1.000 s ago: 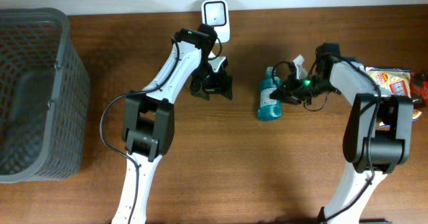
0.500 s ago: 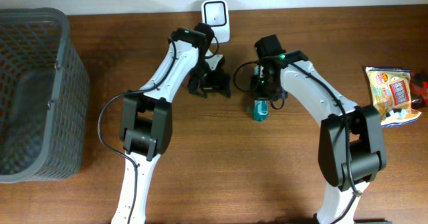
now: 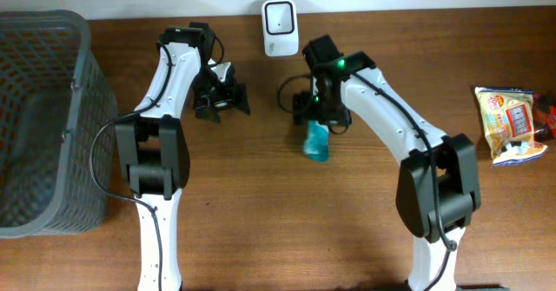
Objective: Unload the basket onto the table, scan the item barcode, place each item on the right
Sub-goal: 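Lift the bottle with the right gripper and carry it toward the scanner, then hold the bottle label up in front of the scanner window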
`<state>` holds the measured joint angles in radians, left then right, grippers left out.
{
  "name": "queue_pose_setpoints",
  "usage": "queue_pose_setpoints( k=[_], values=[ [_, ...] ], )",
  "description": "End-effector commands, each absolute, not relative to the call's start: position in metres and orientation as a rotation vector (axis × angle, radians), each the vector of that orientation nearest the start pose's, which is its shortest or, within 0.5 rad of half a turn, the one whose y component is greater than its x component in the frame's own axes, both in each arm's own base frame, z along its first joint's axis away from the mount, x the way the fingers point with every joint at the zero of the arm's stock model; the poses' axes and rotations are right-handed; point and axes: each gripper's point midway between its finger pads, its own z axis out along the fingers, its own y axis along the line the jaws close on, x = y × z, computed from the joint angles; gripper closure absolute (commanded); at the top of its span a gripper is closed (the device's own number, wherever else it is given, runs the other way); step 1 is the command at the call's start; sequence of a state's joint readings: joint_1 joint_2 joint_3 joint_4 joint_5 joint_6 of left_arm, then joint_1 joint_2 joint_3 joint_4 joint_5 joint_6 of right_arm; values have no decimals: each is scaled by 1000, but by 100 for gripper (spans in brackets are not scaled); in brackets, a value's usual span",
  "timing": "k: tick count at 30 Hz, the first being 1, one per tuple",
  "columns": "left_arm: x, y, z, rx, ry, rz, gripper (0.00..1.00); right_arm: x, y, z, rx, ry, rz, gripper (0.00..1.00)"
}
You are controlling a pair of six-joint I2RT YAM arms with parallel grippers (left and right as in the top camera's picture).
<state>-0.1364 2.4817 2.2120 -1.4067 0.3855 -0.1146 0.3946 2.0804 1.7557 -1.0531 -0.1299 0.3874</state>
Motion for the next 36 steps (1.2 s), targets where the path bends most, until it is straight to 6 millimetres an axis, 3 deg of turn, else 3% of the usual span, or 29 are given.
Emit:
queue_pose_setpoints(
  k=[1,4,6,8,10,12,13,17,24,26,27,31,33,36],
  values=[
    [442,-124,30,23,3249,-586,18,409,205,97,-76,2965,343,19],
    [442,-121,29,24,3251,-559,18,411,197,95,-49,2972,321,17],
    [442,-120,29,25,3253,-544,13,402,189,80,-27,3022,310,9],
    [443,-120,29,27,3249,-544,12,396,201,64,-16,3037,324,2],
    [443,-120,29,27,3248,-543,12,391,220,50,-30,3036,339,2],
    [444,-114,27,12,3254,-492,12,393,239,35,10,2998,258,1],
    [445,-106,25,-83,3266,-431,11,395,244,24,74,2968,162,1],
    [450,-85,25,-167,3255,-432,3,396,238,1,168,2941,4,1],
    [458,-79,24,-181,3224,-435,1,410,241,1,249,2884,34,6],
    [458,-79,24,-180,3224,-435,1,419,247,4,178,2848,58,6],
    [458,-79,24,-178,3224,-435,1,424,248,5,83,2831,54,9],
    [458,-79,24,-178,3223,-435,1,422,245,4,54,2839,28,20],
    [460,-79,24,-175,3212,-435,1,424,243,5,57,2829,9,35],
    [460,-79,24,-176,3212,-437,1,424,243,5,35,2827,6,35]
  ],
)
